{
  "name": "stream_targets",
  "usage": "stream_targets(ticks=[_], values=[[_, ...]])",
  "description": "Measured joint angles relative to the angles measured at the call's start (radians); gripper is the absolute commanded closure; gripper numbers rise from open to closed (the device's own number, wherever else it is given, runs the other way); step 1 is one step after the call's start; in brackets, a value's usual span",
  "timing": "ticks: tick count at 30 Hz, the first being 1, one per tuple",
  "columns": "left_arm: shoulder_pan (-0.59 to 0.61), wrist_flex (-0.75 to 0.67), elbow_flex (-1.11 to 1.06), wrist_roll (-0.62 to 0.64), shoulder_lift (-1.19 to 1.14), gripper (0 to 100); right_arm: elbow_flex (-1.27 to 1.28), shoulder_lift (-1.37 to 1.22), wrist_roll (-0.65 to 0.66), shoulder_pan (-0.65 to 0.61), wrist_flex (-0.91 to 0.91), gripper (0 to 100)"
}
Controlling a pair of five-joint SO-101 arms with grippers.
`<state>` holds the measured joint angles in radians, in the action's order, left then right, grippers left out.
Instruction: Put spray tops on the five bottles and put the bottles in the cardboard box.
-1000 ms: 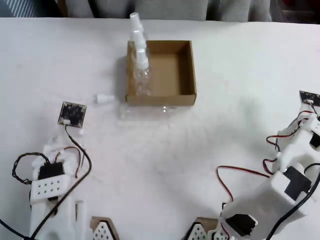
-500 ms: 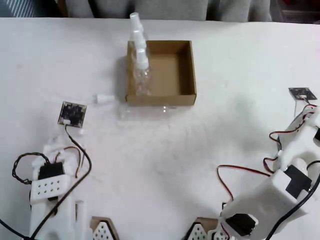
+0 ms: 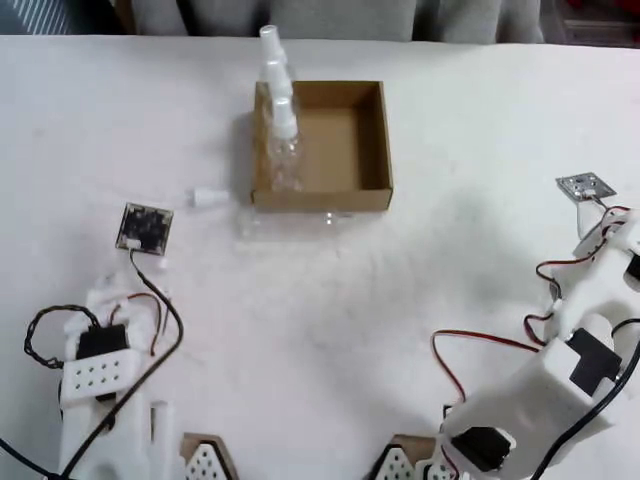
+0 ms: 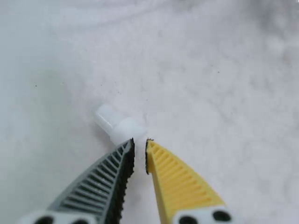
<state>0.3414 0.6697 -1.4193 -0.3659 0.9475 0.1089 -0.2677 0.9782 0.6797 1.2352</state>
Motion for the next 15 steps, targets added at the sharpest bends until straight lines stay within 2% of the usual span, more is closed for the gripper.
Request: stream_targets(ticks=[15], values=[[0.000,0.000,0.000,0.000,0.000,94,-0.087,-0.158,0.009,-0.023,0.000,72.5]])
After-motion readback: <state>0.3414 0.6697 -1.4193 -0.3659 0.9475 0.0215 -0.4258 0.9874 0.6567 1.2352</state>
